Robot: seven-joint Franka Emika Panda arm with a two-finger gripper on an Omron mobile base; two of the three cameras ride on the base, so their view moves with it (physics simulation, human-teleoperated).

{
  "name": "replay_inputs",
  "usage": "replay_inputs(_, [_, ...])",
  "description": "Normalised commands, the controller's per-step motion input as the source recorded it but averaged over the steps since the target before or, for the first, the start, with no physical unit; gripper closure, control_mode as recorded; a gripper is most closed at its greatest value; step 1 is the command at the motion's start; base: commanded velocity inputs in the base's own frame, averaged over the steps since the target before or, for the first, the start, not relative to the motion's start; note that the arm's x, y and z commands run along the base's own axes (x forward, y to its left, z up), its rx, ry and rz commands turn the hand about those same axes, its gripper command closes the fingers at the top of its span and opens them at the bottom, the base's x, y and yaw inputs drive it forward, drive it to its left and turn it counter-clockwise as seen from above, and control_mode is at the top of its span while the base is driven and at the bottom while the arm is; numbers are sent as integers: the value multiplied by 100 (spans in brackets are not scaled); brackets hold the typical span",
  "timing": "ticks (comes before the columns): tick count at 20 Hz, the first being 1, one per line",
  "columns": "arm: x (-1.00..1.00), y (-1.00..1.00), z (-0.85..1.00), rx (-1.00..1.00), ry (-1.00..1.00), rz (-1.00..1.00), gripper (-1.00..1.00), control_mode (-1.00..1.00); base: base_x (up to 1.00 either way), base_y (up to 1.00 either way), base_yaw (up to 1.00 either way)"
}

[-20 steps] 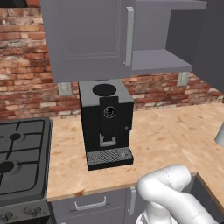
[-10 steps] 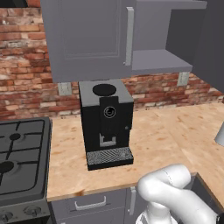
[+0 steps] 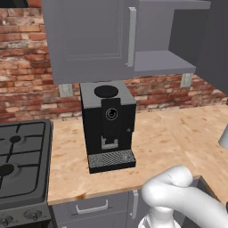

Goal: Open the cabinet. Pick the spray and place it next to the sink. Then close the cabinet.

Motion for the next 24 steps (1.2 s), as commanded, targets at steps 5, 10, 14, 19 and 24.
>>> replay_inputs(5, [41, -28, -26, 0, 1, 0, -100, -100, 0, 0, 0])
replay_inputs(10, [37, -6, -30, 0, 0, 0, -100, -100, 0, 0, 0])
replay_inputs(14, [51, 0, -16, 0, -2, 0, -100, -100, 0, 0, 0])
replay_inputs(19, [52, 0, -13, 0, -5, 0, -100, -100, 0, 0, 0])
replay_inputs(24, [61, 0, -37, 2, -13, 0, -100, -100, 0, 0, 0])
